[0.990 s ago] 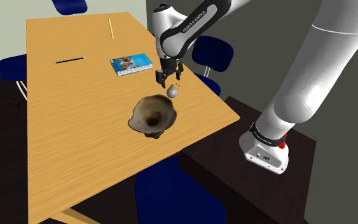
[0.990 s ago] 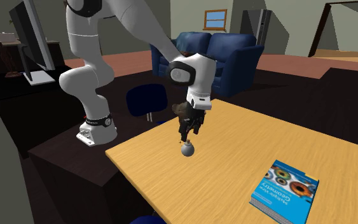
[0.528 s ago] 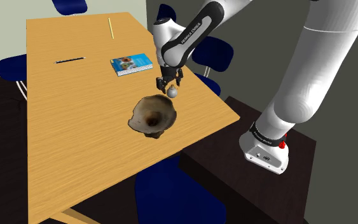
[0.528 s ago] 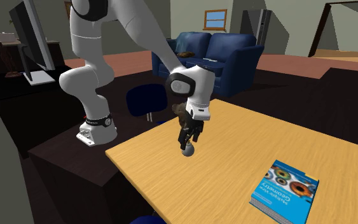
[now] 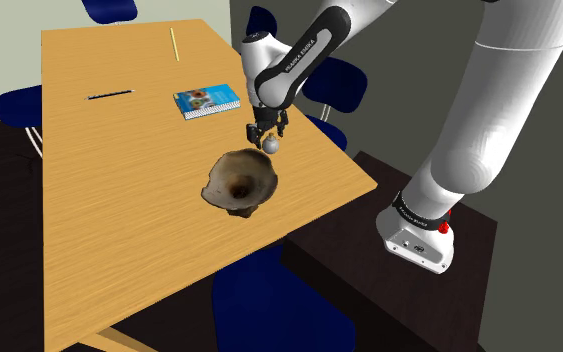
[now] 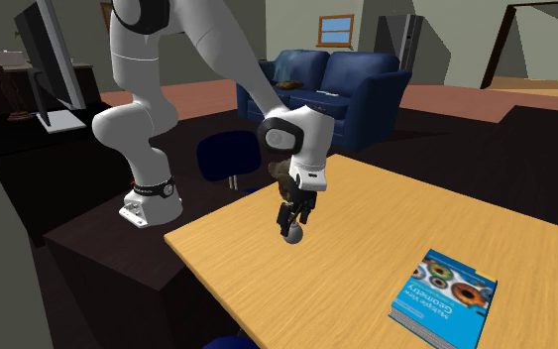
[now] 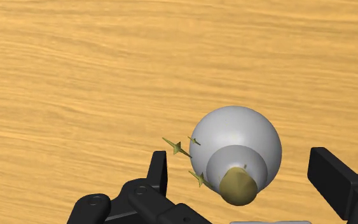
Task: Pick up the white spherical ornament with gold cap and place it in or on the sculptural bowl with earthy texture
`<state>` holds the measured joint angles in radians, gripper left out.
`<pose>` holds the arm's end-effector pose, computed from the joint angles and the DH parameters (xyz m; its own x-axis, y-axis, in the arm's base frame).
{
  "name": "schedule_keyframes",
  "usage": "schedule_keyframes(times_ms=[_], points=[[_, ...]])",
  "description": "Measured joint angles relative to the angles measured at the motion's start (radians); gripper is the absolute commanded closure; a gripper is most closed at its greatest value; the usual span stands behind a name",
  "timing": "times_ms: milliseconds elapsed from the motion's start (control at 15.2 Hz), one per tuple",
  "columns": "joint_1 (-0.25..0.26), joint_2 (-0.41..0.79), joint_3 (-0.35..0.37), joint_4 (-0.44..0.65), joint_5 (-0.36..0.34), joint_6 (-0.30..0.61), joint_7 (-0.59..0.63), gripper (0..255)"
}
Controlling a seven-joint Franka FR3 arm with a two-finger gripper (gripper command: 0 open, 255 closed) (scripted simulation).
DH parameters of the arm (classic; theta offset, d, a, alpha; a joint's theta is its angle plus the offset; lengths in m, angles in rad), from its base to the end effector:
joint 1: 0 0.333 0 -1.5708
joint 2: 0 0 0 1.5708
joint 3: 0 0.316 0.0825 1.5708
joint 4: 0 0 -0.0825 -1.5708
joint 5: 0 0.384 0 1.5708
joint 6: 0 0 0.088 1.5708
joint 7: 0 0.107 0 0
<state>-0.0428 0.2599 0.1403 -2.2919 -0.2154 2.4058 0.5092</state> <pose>0.5125 0.0502 0.2266 0.9652 -0.2465 -0.0872 -0.2325 -0.9617 0.1450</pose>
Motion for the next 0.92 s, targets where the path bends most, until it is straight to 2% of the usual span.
schedule_keyframes(times_ms=[660,924], points=[[0.000,-0.001,0.000,0.001,0.000,0.000,0.000,255],[-0.003,-0.034,0.005,0.003,0.014,-0.035,-0.013,255]])
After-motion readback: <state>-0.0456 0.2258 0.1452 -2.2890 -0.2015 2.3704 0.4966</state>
